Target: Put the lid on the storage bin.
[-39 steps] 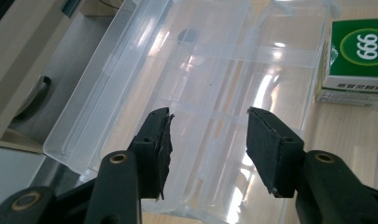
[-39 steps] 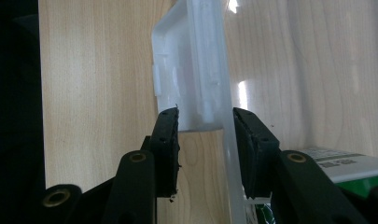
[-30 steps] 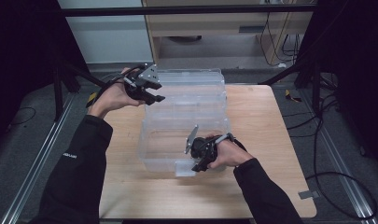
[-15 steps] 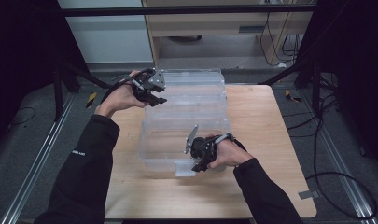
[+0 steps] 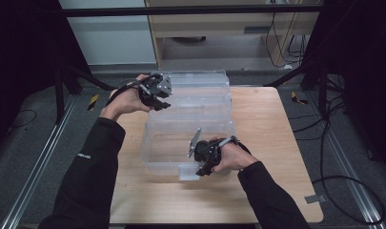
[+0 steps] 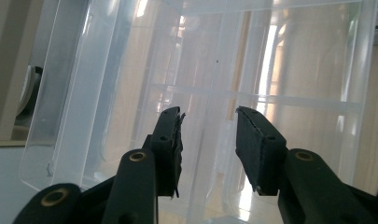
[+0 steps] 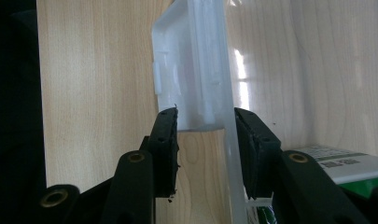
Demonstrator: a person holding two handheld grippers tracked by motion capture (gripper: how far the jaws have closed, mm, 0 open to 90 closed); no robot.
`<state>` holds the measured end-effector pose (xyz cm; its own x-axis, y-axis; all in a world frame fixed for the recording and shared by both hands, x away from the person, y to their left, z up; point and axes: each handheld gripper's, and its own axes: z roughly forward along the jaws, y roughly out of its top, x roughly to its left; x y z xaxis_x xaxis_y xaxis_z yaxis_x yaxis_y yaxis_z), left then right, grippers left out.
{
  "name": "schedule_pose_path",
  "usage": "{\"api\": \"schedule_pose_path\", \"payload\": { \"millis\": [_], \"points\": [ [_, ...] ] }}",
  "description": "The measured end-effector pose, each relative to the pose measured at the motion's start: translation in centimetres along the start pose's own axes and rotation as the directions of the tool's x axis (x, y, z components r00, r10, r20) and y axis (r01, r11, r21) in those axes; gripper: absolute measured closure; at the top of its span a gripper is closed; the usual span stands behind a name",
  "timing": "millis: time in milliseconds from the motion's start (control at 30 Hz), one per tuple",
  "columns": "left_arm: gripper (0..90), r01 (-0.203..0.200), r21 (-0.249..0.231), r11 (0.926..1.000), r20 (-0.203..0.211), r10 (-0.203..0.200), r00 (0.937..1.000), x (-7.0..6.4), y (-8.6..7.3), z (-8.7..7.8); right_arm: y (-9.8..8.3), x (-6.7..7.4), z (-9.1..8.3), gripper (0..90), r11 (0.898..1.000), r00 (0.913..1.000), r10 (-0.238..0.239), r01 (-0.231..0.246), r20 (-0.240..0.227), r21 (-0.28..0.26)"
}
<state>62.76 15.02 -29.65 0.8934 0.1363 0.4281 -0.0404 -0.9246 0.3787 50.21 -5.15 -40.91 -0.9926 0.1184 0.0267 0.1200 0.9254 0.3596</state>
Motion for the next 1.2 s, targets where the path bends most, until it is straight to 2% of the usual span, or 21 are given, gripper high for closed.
{"api": "schedule_pose_path", "payload": {
  "millis": [167,300,400,733,1033,1200],
  "points": [
    [64.1,-0.010,0.010,0.9999,0.011,0.010,0.9999,-0.1,0.3,0.6,0.0,0.0,0.0,62.2,1.000,1.0000,0.002,-0.002,0.001,0.001],
    [68.3,-0.029,0.025,0.9993,-0.006,0.030,0.9995,-0.1,0.6,1.0,0.0,0.0,0.0,62.2,1.000,1.0000,0.002,-0.002,0.004,0.001],
    [71.5,-0.027,0.028,0.9992,-0.003,0.027,0.9996,-0.1,0.8,1.3,-0.1,0.1,0.0,62.2,1.000,1.0000,0.004,-0.004,0.006,-0.003],
    [75.2,-0.057,0.030,0.9979,0.007,0.057,0.9984,-0.2,1.2,2.0,-0.1,0.1,0.0,62.2,1.000,1.0000,0.001,-0.001,0.009,-0.007],
    [80.9,-0.112,0.078,0.9907,0.004,0.112,0.9938,-0.5,2.0,1.9,-0.1,0.2,0.0,62.4,1.000,0.9998,0.000,0.000,0.018,-0.007],
    [83.1,-0.129,0.109,0.9857,0.021,0.127,0.9917,-0.5,2.5,1.8,-0.1,0.3,0.0,62.2,1.000,0.9997,0.012,-0.011,0.022,-0.008]
  ]
}}
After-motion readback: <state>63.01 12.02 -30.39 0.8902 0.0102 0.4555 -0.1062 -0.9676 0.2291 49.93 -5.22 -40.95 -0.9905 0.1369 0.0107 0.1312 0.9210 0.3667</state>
